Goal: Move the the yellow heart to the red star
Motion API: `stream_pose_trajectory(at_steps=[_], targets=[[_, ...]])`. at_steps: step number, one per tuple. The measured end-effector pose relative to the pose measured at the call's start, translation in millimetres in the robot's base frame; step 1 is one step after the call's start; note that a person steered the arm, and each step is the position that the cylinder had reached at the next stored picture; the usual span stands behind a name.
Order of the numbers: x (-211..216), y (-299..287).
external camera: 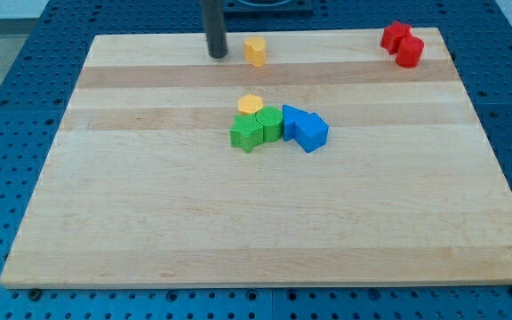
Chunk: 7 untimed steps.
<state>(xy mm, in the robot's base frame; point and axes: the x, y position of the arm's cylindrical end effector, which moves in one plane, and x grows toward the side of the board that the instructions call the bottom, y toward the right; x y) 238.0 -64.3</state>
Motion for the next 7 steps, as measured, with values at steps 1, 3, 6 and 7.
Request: stream_pose_trajectory(at_steps=[1,3,6,7], targets=[[0,35],[3,94],[47,110],[63,110]])
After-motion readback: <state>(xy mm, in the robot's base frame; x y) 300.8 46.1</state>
